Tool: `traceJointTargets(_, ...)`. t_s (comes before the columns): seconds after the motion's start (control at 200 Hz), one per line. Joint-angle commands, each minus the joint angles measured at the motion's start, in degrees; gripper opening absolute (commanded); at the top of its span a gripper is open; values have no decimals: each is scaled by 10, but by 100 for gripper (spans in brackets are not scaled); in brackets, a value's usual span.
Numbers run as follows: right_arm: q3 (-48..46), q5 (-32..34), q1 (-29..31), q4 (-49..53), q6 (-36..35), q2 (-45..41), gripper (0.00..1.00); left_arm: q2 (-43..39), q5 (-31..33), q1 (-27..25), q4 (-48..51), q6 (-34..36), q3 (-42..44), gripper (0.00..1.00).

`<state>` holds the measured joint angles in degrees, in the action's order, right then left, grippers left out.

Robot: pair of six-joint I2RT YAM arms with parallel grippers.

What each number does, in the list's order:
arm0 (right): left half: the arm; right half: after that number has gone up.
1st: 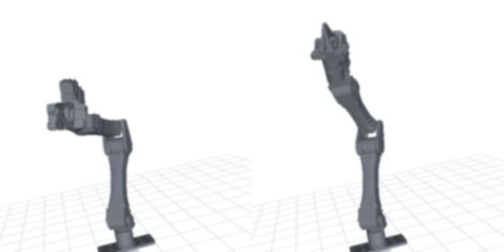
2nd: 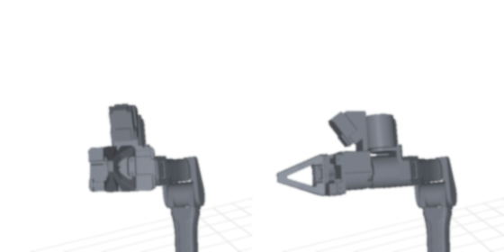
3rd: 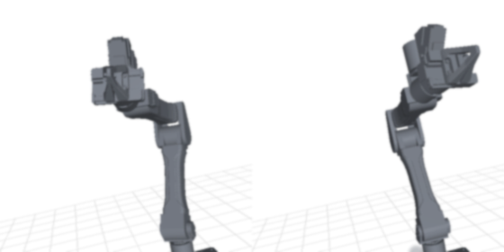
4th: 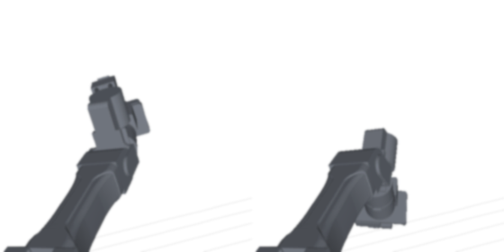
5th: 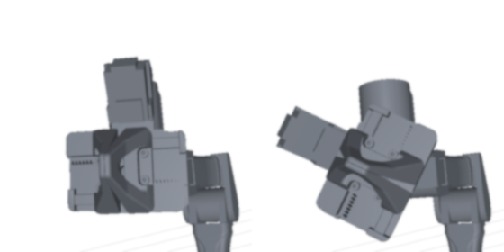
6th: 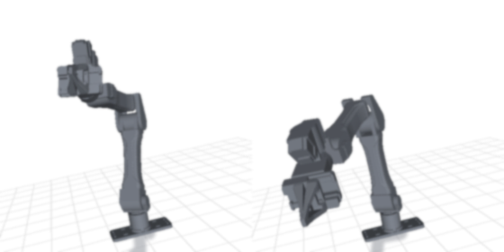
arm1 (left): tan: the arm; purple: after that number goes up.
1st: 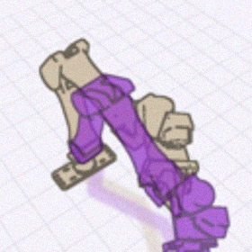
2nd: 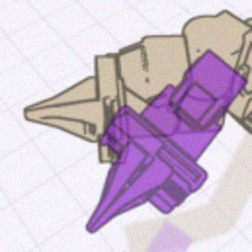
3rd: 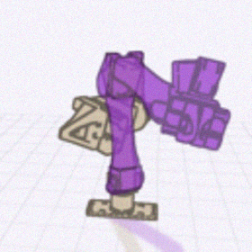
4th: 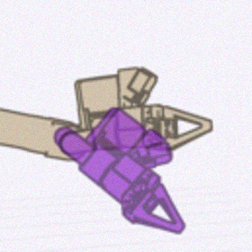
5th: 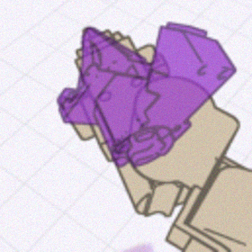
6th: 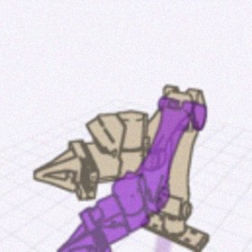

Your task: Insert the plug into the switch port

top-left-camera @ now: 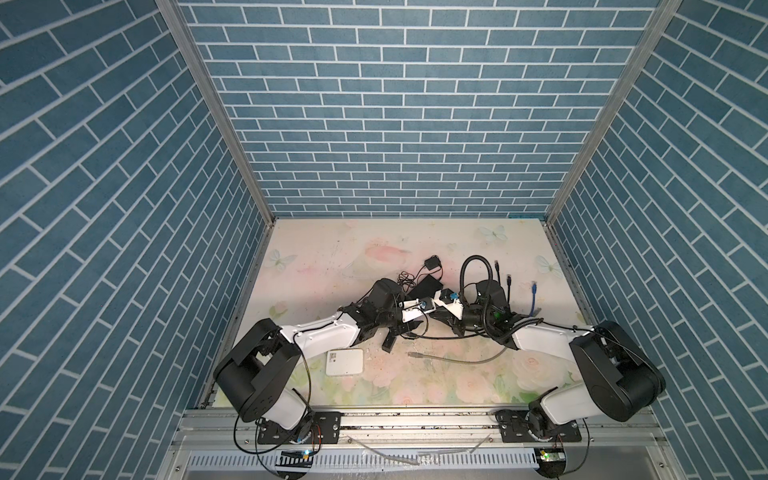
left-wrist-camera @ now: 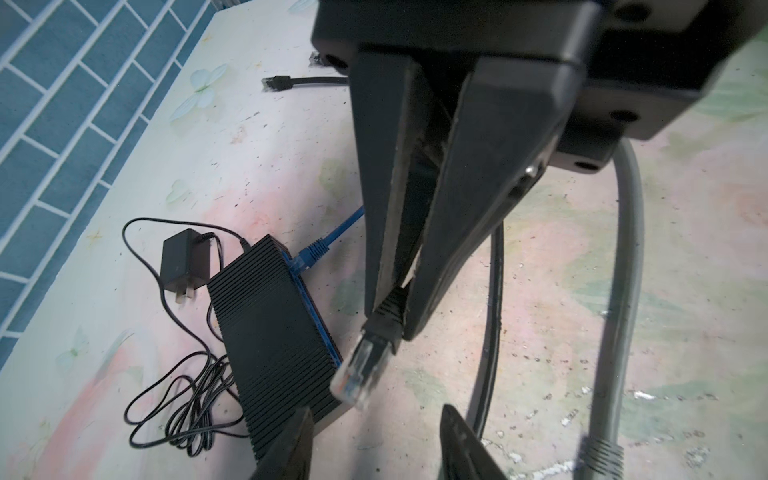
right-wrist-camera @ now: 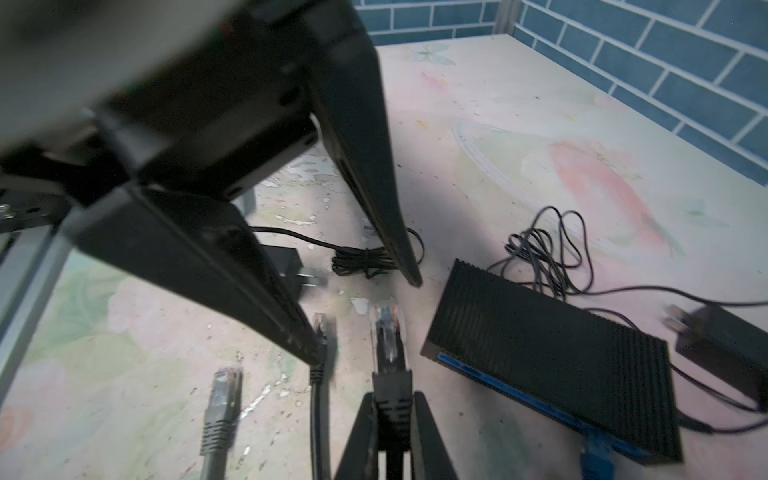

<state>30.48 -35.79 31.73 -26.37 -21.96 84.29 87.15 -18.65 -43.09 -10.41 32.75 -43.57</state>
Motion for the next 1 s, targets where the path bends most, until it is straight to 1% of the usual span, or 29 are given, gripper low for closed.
traceJointTargets(0.0, 6, 110, 9, 22, 32, -13, 0, 15, 12, 8, 0, -53, -25, 56)
traceJointTargets(0.1, 5, 183, 22, 36, 43, -15, 0, 44, 30, 19, 61, -92, -72, 57)
traceJointTargets(0.195, -1, 247, 37, 36, 46, -9, 0, 93, 45, 27, 127, -135, -131, 58)
traceJointTargets(0.3, -14, 284, 46, 22, 60, 0, 0, 154, 54, 30, 187, -176, -194, 58)
traceJointTargets(0.385, -22, 284, 52, 12, 64, 3, 0, 191, 52, 34, 201, -207, -220, 57)
traceJointTargets(0.47, -26, 281, 57, 11, 63, 3, 0, 204, 42, 40, 187, -237, -220, 56)
traceJointTargets(0.705, -35, 263, 63, 14, 63, 11, 0, 187, 33, 64, 99, -306, -168, 56)
traceJointTargets(0.79, -32, 260, 66, 17, 65, 17, 0, 180, 19, 75, 70, -325, -153, 57)
traceJointTargets(0.895, -28, 262, 68, 17, 67, 24, 0, 175, 14, 82, 42, -335, -143, 56)
traceJointTargets(0.995, -22, 258, 70, 18, 70, 31, 0, 187, 11, 84, 43, -340, -153, 56)
